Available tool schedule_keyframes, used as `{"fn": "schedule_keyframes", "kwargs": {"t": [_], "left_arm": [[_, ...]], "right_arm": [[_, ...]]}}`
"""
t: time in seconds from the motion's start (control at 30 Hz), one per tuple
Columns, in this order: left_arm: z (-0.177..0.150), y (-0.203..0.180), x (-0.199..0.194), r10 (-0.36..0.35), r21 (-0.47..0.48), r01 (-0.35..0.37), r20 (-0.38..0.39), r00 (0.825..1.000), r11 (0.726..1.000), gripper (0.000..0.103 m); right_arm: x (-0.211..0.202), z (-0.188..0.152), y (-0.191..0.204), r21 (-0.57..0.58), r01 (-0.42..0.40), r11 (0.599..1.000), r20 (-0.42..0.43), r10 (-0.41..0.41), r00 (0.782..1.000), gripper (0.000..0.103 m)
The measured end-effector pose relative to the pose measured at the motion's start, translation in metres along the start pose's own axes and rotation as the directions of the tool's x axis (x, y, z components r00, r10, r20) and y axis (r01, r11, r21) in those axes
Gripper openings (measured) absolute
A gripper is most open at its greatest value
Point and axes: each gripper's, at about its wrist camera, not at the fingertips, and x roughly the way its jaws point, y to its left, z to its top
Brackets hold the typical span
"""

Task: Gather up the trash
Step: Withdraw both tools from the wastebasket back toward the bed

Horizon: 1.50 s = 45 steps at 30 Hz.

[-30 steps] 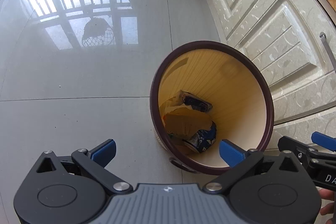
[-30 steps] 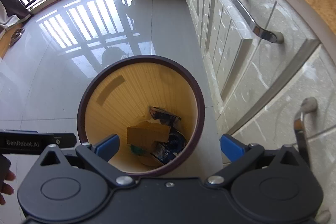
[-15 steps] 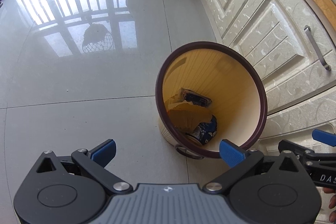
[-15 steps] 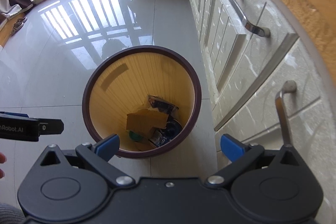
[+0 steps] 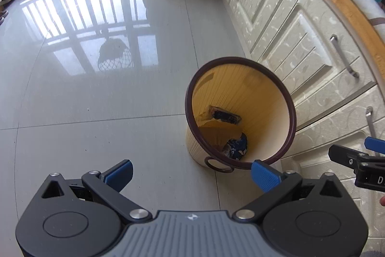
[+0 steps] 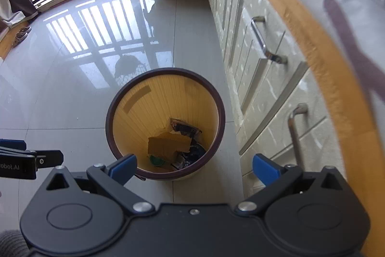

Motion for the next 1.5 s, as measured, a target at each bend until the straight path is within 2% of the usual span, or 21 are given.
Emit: {"fn": "schedule_keyframes", "kwargs": {"t": [0.53, 0.77, 0.97, 1.2, 1.3, 1.5], "left_arm": [[-0.013, -0.013, -0.073, -0.046, 0.044, 0.041, 0.136, 0.99, 0.998, 0.103], [-0.018, -0.018, -0.107, -0.072, 0.057, 0.062, 0.208, 0.975, 0.996, 0.103], [-0.02, -0.03, -0.13, -0.098, 0.079, 0.08, 0.262, 0.96, 0.994, 0.103], [-0.019, -0.055, -0.153, -0.138, 0.13, 0.098, 0.346, 0.928, 0.987, 0.103], [-0.021, -0.069, -0.159, -0.168, 0.149, 0.119, 0.381, 0.909, 0.982, 0.103], [-0.021, -0.108, -0.169, -0.247, 0.218, 0.165, 0.436, 0.865, 0.962, 0.103]], "right_arm": [[-0.074, -0.012, 0.008, -0.01, 0.034, 0.999, 0.083, -0.033, 0.996, 0.103], [-0.108, -0.017, 0.007, 0.0, 0.067, 0.998, 0.132, -0.066, 0.989, 0.103], [-0.139, -0.025, -0.009, 0.045, 0.093, 0.995, 0.2, -0.1, 0.975, 0.103], [-0.176, -0.037, -0.041, 0.134, 0.11, 0.985, 0.293, -0.145, 0.945, 0.103], [-0.191, -0.043, -0.055, 0.167, 0.127, 0.978, 0.329, -0.177, 0.928, 0.103], [-0.218, -0.056, -0.09, 0.244, 0.194, 0.95, 0.399, -0.281, 0.873, 0.103]]}}
